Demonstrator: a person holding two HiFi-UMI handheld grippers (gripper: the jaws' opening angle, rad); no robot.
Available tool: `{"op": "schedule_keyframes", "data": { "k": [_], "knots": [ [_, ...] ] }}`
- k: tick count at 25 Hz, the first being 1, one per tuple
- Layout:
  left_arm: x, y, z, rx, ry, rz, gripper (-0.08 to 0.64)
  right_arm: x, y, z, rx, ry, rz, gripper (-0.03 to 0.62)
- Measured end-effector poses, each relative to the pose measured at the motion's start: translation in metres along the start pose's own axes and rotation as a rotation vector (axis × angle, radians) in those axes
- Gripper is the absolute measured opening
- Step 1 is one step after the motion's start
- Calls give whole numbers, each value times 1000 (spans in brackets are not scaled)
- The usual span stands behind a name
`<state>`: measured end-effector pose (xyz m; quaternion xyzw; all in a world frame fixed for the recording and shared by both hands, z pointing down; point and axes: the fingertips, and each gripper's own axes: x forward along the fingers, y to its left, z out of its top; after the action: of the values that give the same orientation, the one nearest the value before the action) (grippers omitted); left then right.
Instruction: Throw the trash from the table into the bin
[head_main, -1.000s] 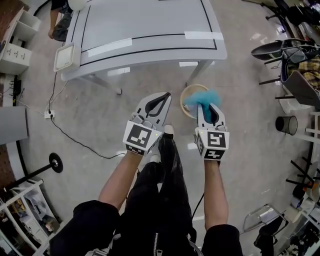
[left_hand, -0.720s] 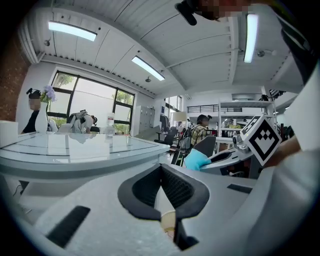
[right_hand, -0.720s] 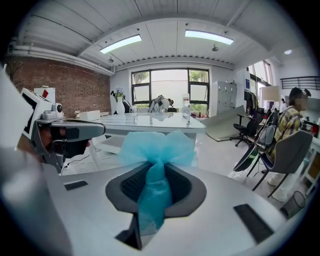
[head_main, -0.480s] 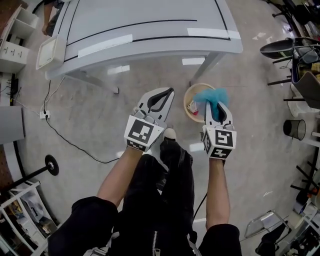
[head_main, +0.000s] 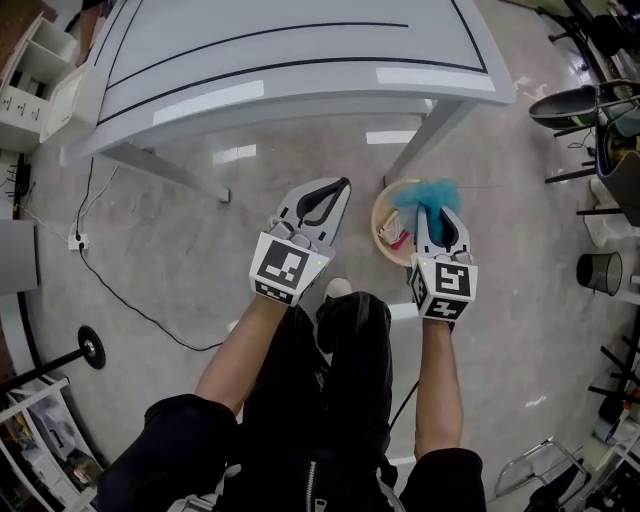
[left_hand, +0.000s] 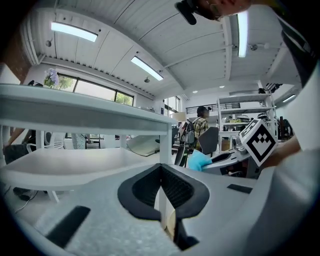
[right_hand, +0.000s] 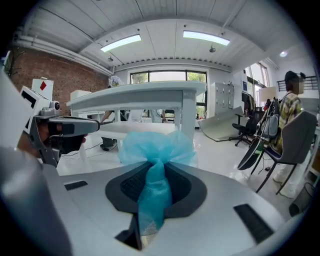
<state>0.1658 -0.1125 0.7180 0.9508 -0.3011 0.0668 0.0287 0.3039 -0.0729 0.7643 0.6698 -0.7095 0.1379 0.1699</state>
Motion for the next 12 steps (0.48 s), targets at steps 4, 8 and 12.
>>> {"op": "schedule_keyframes", "data": {
  "k": [4, 8, 12],
  "knots": [
    [9, 3, -38, 1, -20, 2, 6, 19, -7, -31, -5, -13, -14, 63],
    [16, 5, -71, 11, -42, -5, 8, 34, -13, -63, -3, -29, -32, 63],
    [16, 2, -101, -5, -44, 7, 6, 42, -16, -96, 4, -22, -38, 63]
  ]
}}
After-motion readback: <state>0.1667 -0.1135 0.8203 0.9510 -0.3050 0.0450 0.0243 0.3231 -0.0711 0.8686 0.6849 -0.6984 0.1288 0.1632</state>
